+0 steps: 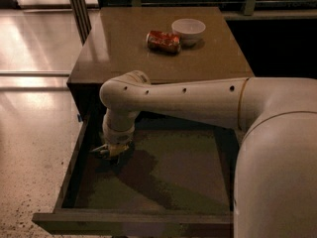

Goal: Pick green jalapeno chip bag from top drawer and place on counter

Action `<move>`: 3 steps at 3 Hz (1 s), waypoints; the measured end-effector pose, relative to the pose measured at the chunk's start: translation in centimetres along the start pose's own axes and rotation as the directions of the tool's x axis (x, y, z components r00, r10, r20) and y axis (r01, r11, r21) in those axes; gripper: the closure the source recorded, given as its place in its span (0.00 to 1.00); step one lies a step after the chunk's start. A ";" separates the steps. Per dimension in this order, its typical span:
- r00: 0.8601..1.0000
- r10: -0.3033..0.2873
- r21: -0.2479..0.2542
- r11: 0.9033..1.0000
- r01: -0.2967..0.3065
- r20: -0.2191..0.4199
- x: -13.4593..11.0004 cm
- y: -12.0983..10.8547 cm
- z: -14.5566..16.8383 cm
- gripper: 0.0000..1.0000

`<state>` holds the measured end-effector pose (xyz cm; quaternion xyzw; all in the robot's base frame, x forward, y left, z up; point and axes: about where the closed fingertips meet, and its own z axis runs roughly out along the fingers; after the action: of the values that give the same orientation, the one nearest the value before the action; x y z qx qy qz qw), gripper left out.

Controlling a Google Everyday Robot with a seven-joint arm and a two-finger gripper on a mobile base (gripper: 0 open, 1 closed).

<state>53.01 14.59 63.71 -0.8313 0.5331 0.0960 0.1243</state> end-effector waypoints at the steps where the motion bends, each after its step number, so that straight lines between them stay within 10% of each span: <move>1: 0.990 -0.041 0.013 0.999 0.039 0.133 -1.0 -1.6 -5.8 1.00; 3: 0.950 -0.139 0.105 0.988 0.113 0.281 -1.2 -7.0 -20.8 1.00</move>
Offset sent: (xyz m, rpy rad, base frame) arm 0.0791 -0.0107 0.2523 0.3645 -0.0318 0.1722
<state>59.45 11.96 84.57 -0.8346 0.4590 0.1841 0.2426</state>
